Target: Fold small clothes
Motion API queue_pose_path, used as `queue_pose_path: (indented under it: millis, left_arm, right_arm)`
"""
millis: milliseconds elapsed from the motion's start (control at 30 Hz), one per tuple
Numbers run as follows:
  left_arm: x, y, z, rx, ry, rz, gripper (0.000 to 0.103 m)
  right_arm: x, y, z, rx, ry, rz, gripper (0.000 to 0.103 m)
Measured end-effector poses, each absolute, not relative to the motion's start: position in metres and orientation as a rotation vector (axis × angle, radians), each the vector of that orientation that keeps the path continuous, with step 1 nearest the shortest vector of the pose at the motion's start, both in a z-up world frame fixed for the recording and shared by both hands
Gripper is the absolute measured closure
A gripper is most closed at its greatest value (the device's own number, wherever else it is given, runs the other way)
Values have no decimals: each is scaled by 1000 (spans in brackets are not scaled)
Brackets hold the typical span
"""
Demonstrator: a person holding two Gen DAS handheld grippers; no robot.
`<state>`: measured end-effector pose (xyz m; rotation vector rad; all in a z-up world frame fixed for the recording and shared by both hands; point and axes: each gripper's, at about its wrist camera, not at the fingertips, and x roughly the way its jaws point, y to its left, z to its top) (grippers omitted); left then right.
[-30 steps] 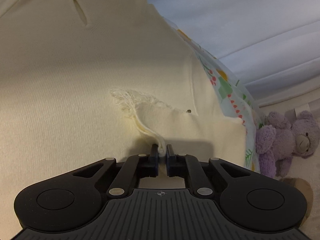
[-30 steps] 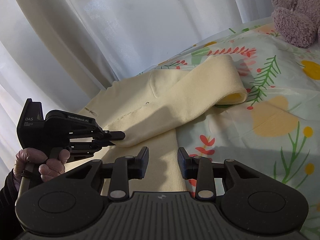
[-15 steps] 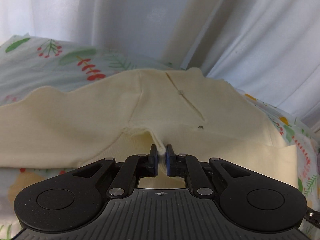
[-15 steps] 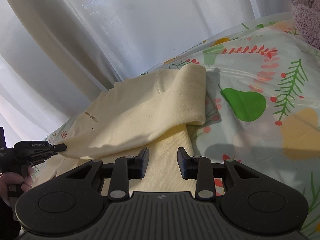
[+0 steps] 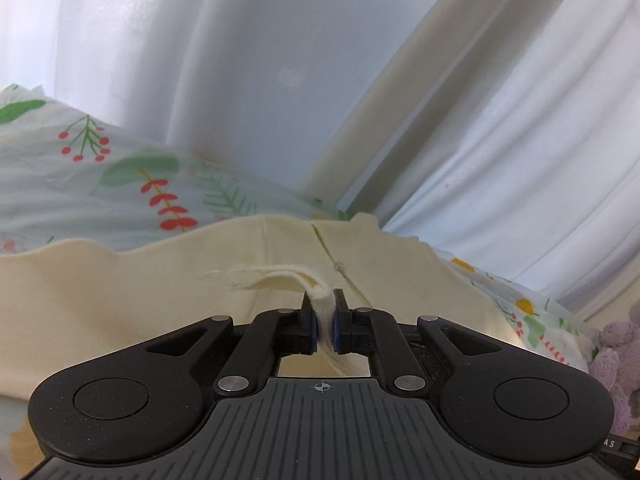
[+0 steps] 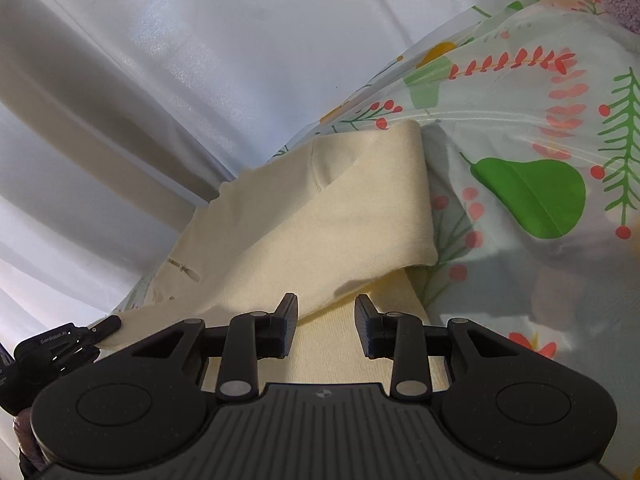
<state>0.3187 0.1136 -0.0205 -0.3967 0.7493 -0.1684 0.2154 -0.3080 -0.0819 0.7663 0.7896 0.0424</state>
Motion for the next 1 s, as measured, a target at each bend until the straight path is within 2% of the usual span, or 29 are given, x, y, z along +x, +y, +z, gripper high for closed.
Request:
queue_pose_path:
  millis: [167,233,467,567,800,933,1000]
  left_arm:
    - [326,118,-26,-393,768,-181,94]
    - [329,117,-32,-397,777,-186,94]
    - [338,102,-51,-343,789,-234,94]
    - [341,95,-64,-289,835,-226,94]
    - [338,107,-68,-307,813,-213,94]
    - [342,111,-64,-338,801,-210,94]
    - [343,113,-67,-334,821,-198,92]
  right_arm:
    - [235,-310,-92,828,802,-37,86]
    - [241,-311,-96,838,808,-62,96]
    - [240,-319,-89,728,674,-155,97]
    - [243,-318,-91,665,696,-177,97]
    - [239,-298,-88,467,684,-129,97]
    - [239,-303,-85,524,642,-123,97]
    - [241,-304,-91,532,678,-114,97]
